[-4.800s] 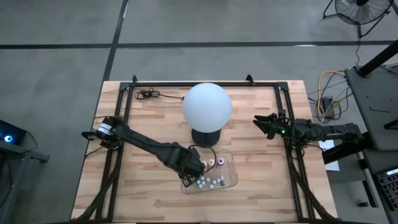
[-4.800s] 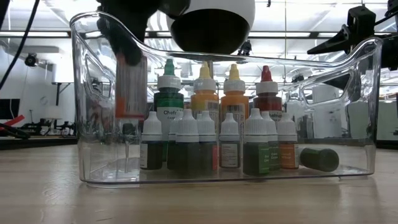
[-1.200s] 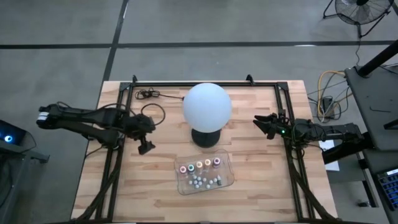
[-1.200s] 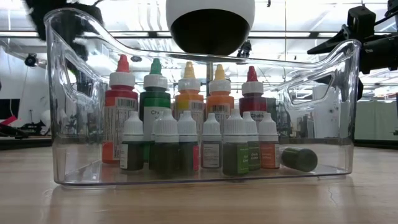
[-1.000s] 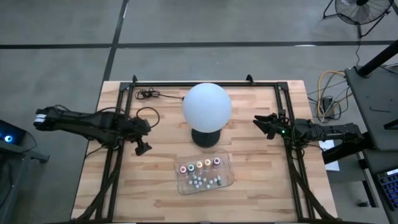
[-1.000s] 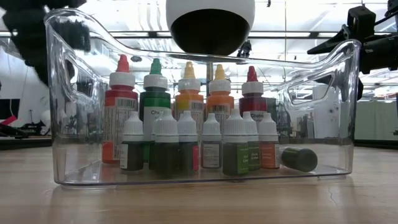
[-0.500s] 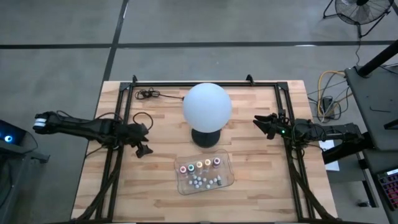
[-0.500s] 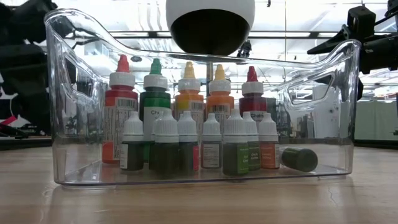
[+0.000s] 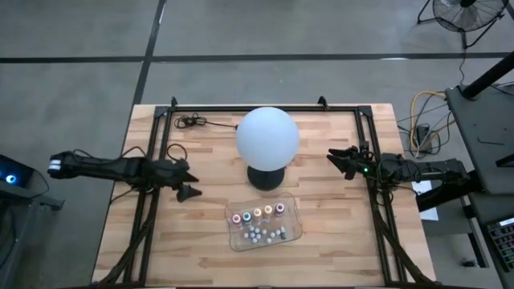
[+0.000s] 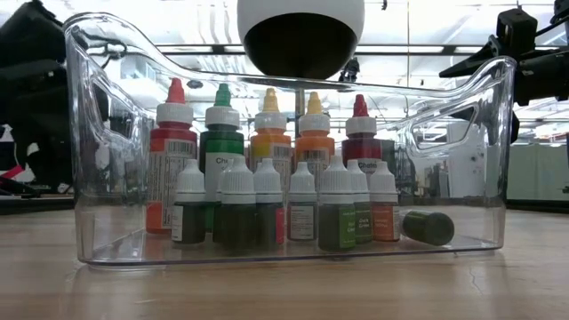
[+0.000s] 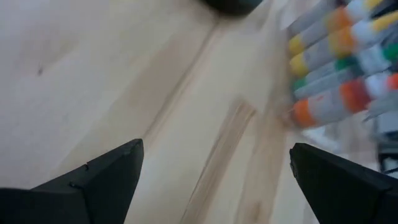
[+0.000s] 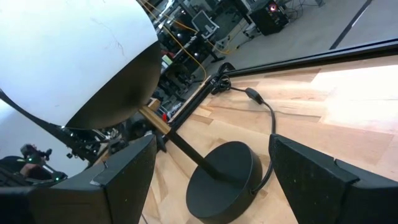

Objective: Pick & Place food coloring
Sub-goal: Return to Home Position

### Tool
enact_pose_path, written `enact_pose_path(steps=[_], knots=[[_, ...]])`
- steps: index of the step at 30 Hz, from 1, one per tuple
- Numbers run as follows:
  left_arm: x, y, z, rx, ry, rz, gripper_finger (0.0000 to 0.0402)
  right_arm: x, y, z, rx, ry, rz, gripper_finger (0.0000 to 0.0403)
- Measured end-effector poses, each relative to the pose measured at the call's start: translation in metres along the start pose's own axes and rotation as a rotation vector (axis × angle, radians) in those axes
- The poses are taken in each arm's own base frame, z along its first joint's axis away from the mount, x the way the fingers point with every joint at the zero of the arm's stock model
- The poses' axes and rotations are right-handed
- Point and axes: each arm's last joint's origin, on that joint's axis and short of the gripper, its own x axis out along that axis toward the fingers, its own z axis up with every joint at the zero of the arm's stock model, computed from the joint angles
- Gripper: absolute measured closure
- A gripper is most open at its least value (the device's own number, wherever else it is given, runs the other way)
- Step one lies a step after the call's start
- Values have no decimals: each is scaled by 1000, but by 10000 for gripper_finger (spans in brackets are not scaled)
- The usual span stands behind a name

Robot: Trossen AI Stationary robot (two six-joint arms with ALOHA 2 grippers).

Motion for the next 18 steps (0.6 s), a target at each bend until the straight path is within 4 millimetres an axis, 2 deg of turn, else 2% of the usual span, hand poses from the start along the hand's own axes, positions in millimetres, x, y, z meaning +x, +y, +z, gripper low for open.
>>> enact_pose_path(steps=[10,18], knots=[[-13,-1,4,-11,-179,-89,28,0,0,0,0,0,0,101],[-24,-3,6,132,-325,-144,28,0,0,0,0,0,0,101]])
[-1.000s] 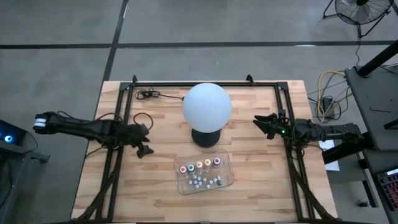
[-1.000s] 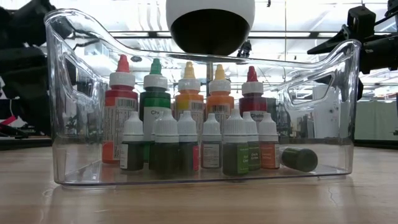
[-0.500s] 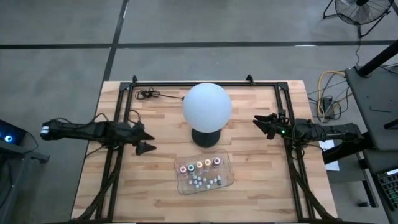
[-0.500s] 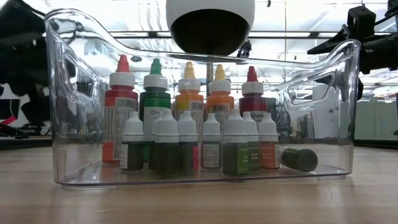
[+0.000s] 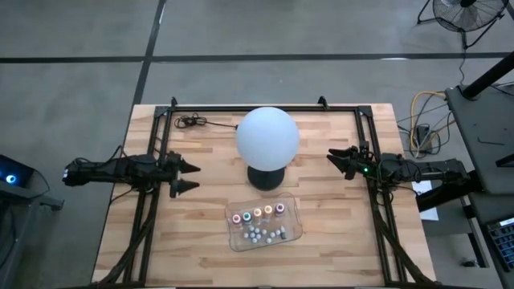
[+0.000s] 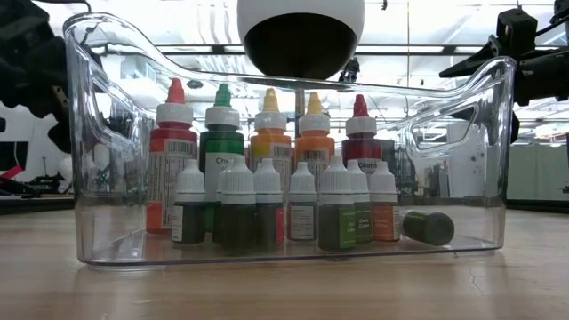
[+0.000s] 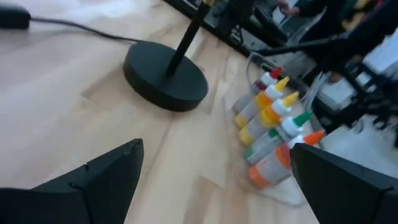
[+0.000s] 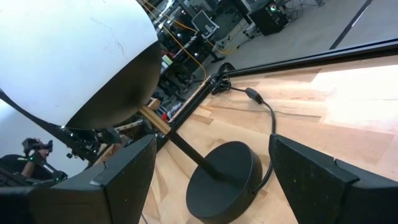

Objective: Pick & Place food coloring
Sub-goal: Return to Home Position

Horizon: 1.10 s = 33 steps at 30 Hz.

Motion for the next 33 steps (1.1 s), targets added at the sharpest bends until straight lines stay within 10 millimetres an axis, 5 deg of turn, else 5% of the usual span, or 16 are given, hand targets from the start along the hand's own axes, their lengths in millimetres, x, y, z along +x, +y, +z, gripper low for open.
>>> enact_pose_path(steps=[15,24,33], knots=[[-1,7,7,103,-199,267,28,0,0,0,0,0,0,101],[-6,15,11,88,-394,587,28,0,0,0,0,0,0,101],[-7,15,12,134,-399,628,28,0,0,0,0,0,0,101]])
